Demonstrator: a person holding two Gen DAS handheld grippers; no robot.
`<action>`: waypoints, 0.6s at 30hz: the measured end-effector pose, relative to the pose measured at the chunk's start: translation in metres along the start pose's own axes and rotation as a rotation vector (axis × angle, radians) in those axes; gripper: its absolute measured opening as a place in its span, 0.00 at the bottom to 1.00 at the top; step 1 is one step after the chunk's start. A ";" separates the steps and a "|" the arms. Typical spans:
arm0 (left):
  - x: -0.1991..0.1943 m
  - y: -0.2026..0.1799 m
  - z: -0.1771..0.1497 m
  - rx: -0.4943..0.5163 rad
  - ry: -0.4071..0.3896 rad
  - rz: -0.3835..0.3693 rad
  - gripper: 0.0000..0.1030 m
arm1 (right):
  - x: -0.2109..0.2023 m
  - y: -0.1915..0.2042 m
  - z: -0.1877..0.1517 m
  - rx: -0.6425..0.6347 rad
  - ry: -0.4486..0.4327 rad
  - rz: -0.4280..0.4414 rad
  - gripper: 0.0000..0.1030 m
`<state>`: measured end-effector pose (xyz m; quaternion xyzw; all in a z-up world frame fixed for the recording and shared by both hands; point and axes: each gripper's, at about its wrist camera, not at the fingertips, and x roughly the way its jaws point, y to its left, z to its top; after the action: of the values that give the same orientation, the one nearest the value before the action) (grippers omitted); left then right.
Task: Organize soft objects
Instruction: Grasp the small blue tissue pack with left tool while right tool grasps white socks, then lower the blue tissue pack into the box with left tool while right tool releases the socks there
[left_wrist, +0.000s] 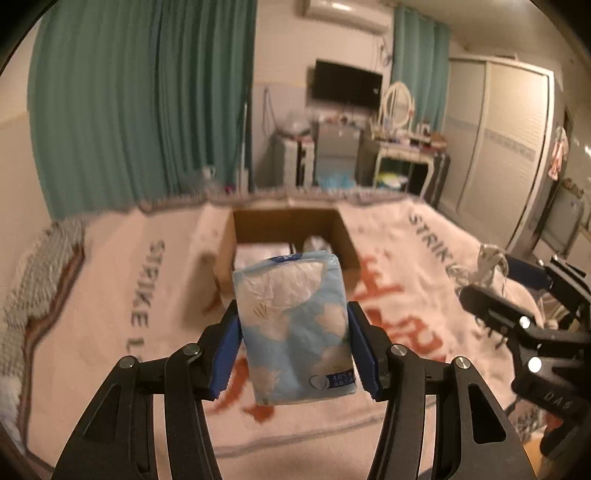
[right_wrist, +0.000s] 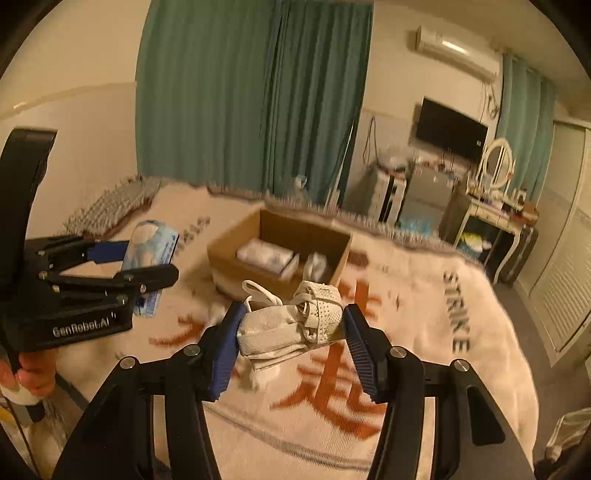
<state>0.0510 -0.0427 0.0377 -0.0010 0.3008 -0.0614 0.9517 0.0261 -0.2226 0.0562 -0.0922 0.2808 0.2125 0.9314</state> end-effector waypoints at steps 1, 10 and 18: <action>-0.001 0.001 0.006 0.006 -0.015 0.005 0.52 | -0.001 -0.001 0.007 0.005 -0.014 0.002 0.53; 0.035 0.026 0.058 0.044 -0.098 0.018 0.52 | 0.035 -0.008 0.087 0.010 -0.096 -0.002 0.53; 0.111 0.050 0.077 0.059 -0.074 0.012 0.52 | 0.140 -0.024 0.119 0.055 -0.026 -0.005 0.53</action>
<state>0.1915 -0.0085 0.0351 0.0264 0.2637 -0.0646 0.9621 0.1998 -0.1610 0.0771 -0.0643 0.2740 0.2035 0.9377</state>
